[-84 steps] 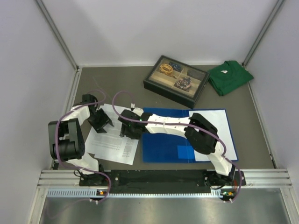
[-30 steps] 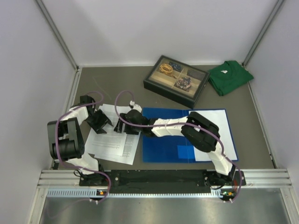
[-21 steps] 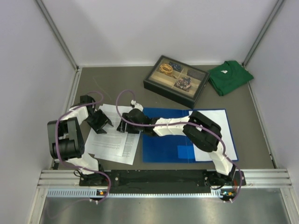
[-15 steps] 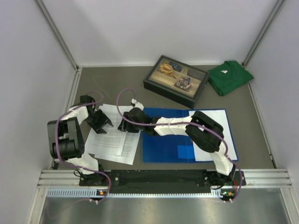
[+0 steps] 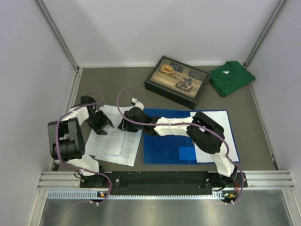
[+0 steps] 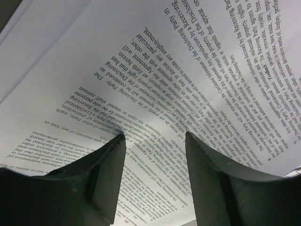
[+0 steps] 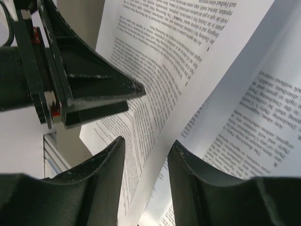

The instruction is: Put the files into the folder

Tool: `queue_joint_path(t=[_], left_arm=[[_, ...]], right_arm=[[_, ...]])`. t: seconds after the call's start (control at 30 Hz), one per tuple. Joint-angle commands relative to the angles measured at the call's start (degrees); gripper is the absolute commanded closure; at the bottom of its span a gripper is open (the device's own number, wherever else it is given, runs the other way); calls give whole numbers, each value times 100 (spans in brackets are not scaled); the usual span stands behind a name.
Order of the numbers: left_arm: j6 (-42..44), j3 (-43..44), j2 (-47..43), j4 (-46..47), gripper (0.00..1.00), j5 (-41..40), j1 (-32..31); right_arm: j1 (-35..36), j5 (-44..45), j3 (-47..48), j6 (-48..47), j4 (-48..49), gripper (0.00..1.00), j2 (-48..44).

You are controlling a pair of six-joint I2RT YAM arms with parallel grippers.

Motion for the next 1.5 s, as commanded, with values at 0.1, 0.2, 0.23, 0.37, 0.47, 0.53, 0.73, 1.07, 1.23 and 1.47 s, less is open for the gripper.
queue_joint_path(t=[0.1,0.2,0.23,0.37,0.47,0.53,0.73,1.07,1.23,1.47], left_arm=[[155,-288,150,81,39,-395,-27],[190,36,-192,-182,35,-395,-44],[207,124,-481,-253,33,-491,-44],[383,634,-1378,-604,23,-493,-132],[585,732,-2117,-308,14,355,-210],[691,679,-2415,-88,6,667,-342],[559,459,-2225,308,2,1064,-1771],[550,318,-1328,872,2,1064,-3023],[620,275,-1047,863,2,1064,-3278],[656,-33,-607,1205,9,1354,-3314]], right_arm=[[-59,-159,681,-141,512,94,581],[-59,-124,847,-509,57,100,415],[-59,-124,935,-772,-119,100,179],[-172,-465,1015,-1432,-1725,100,-515],[-401,-1230,971,-2275,-2728,100,-1060],[-663,-1327,744,-2854,-3757,100,-1351],[-1621,-2146,-661,-4420,-5047,100,-3275],[-4310,-2153,-1437,-6117,-6493,100,-4674],[-5208,-2409,-1736,-6566,-6361,100,-4912],[-6132,-2260,-1912,-7006,-6326,100,-4974]])
